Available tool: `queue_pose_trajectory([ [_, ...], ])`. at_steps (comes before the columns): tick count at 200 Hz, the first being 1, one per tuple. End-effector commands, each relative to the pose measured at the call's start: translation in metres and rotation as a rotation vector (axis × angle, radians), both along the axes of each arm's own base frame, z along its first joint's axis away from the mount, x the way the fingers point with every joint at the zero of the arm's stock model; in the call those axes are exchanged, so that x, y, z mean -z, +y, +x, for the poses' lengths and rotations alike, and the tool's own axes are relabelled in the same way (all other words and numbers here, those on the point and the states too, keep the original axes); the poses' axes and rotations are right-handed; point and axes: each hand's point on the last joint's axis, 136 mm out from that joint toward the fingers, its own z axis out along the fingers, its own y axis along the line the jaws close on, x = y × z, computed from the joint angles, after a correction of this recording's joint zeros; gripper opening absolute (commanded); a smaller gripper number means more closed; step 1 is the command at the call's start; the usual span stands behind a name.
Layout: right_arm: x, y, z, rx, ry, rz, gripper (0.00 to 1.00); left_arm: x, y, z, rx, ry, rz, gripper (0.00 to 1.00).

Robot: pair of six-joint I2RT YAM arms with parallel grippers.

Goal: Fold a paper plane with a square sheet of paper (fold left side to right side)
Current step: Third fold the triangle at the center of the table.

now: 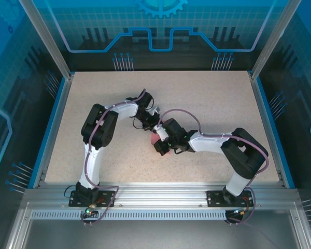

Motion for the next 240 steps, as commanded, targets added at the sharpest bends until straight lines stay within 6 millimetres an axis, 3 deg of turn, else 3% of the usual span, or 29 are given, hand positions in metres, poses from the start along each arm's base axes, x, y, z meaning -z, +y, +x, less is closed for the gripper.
queue_pose_trajectory([
  [1,0.009,-0.01,0.004,0.036,0.031,-0.012,0.0,0.019,0.005,-0.009,0.032,0.032,0.065,0.11],
  [41,0.016,-0.027,0.014,0.111,0.05,-0.05,0.0,0.028,0.008,-0.012,0.035,0.046,0.085,0.1],
  [132,0.032,-0.055,0.034,0.269,0.103,-0.103,0.0,0.027,0.005,-0.015,0.041,0.045,0.085,0.09],
  [240,0.035,-0.069,0.041,0.341,0.112,-0.114,0.0,0.026,0.004,-0.015,0.041,0.045,0.084,0.09],
])
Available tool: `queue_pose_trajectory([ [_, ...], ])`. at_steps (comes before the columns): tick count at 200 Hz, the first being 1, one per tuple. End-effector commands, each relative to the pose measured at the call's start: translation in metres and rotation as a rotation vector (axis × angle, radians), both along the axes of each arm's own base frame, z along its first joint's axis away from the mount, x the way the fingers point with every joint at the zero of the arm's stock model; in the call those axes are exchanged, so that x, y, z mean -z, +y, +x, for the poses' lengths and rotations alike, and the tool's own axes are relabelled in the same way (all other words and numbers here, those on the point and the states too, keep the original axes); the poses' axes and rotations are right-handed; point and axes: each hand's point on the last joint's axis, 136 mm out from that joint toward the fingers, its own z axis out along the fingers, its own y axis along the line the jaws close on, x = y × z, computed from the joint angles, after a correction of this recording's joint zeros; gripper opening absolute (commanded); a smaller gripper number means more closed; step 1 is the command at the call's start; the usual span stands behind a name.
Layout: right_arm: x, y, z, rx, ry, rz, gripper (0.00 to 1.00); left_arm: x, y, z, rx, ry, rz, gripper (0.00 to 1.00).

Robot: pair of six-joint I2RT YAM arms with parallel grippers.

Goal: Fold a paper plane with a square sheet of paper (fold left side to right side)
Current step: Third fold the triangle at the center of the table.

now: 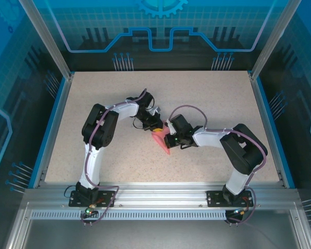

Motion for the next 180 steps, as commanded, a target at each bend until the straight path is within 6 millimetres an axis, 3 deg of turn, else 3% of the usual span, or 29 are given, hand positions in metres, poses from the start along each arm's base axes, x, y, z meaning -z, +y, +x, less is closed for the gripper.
queue_pose_trajectory([
  [1,0.01,-0.013,-0.001,0.043,0.033,-0.029,0.0,0.024,0.005,-0.014,0.021,0.052,0.076,0.09],
  [180,-0.002,-0.013,-0.004,0.031,0.012,0.015,0.0,0.028,0.007,-0.014,0.018,0.056,0.088,0.1],
])
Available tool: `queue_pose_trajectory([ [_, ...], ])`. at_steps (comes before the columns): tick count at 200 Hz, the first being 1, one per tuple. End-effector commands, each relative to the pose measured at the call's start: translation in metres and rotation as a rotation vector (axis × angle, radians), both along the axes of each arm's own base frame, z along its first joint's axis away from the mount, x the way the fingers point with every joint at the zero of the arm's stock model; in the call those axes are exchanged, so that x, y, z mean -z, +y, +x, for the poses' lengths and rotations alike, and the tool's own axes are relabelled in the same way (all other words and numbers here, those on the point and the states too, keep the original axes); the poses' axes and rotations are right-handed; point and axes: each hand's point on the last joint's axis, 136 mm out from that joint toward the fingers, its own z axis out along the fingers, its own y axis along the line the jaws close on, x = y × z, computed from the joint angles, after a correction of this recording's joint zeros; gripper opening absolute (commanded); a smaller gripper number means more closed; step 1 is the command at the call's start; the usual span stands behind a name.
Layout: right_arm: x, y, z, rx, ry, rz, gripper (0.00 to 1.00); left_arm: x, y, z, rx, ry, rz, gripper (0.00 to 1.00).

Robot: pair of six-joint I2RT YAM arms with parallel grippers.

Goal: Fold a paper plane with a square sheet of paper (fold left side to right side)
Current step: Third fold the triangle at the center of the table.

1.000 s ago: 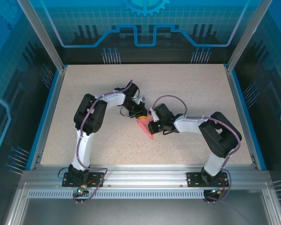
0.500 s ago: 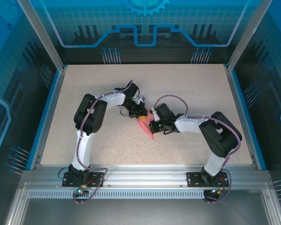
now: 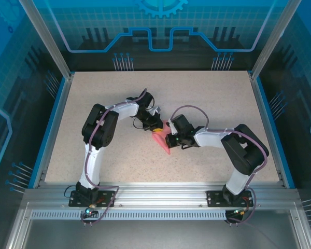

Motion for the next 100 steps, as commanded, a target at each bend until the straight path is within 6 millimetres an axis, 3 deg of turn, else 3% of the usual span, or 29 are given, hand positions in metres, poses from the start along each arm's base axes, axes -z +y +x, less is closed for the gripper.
queue_pose_trajectory([
  [1,-0.003,-0.007,-0.002,0.008,0.003,0.01,0.0,0.028,0.007,-0.014,0.018,0.056,0.088,0.09],
  [100,-0.004,-0.006,0.008,0.024,-0.006,-0.011,0.0,0.028,0.007,-0.014,0.018,0.055,0.088,0.1],
])
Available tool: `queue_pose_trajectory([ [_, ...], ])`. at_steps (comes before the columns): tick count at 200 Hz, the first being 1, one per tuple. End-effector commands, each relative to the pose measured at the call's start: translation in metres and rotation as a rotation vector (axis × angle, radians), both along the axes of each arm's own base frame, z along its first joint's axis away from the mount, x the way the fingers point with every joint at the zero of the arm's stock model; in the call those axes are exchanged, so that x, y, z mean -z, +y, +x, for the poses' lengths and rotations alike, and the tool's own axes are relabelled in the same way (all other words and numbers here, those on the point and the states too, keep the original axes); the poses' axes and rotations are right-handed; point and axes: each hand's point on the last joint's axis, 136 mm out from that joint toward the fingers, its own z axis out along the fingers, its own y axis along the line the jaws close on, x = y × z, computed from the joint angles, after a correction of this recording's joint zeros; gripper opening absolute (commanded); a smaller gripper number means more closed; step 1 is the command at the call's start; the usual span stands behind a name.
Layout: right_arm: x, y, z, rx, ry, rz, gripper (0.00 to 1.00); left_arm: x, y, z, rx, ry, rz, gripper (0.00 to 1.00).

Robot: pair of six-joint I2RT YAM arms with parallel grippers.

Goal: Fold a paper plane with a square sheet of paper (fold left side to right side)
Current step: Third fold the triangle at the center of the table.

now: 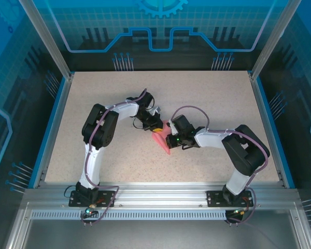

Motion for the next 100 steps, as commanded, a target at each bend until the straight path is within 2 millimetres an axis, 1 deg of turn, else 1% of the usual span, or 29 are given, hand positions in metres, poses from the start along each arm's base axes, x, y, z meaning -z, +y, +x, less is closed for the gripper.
queue_pose_trajectory([
  [1,-0.004,-0.0045,0.01,0.023,-0.007,-0.009,0.0,0.0279,0.0075,-0.0136,0.017,0.056,0.088,0.1],
  [37,-0.0061,-0.0043,0.012,0.029,-0.014,0.0,0.0,0.0281,0.0075,-0.0137,0.017,0.057,0.088,0.1],
  [67,-0.0117,0.0018,0.0136,0.013,-0.022,0.028,0.0,0.0285,0.0074,-0.0145,0.017,0.059,0.089,0.1],
  [100,-0.0132,0.0025,0.0158,0.013,-0.025,0.028,0.0,0.0275,0.007,-0.0137,0.018,0.055,0.086,0.1],
])
